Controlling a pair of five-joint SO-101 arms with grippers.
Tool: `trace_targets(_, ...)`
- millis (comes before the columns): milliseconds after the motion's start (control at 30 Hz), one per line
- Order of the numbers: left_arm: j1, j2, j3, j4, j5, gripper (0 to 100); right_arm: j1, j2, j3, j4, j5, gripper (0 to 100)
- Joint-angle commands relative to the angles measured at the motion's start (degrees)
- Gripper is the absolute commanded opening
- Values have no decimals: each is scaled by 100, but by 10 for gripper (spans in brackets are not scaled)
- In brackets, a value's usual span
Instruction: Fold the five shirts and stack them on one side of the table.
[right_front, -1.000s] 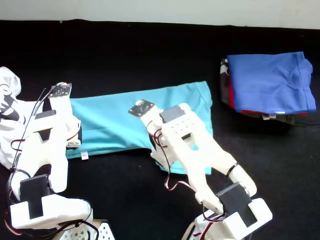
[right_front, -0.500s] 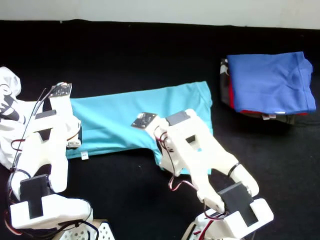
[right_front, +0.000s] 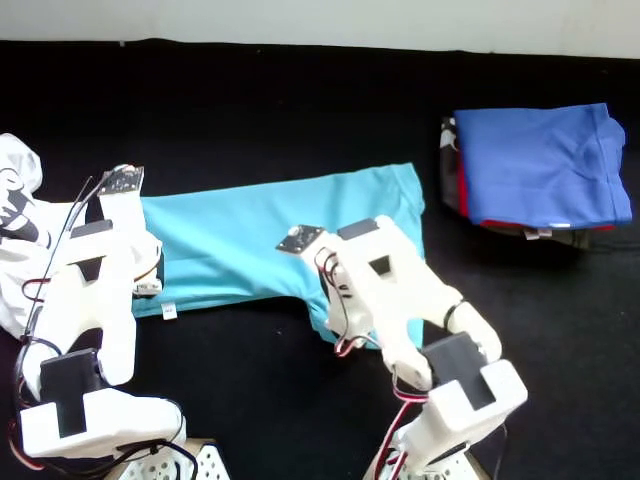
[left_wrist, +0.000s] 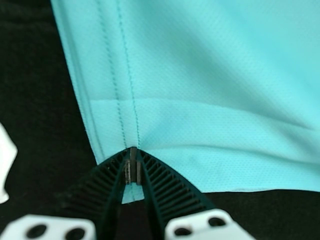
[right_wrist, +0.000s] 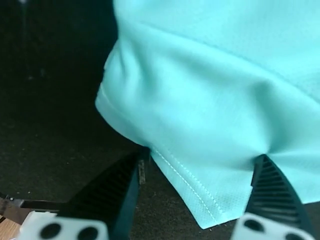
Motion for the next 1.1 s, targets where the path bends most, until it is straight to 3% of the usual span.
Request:
trace_targets(0,75,48,-31,-70,35,8,163,391,-400,-66,79,276)
trace_targets(200,75,48,-31,-70,35,8,708,1402,-1376,-22,70,5)
trace_targets(600,75,48,-31,-70,35,8,884,743,-2563,1209,88,5)
trace_targets(867,75,48,-31,-70,35,8,901,602,-3574,1103,70,5)
trace_targets(1067,75,48,-31,-70,35,8,901,1587,-4919,1015,62,5)
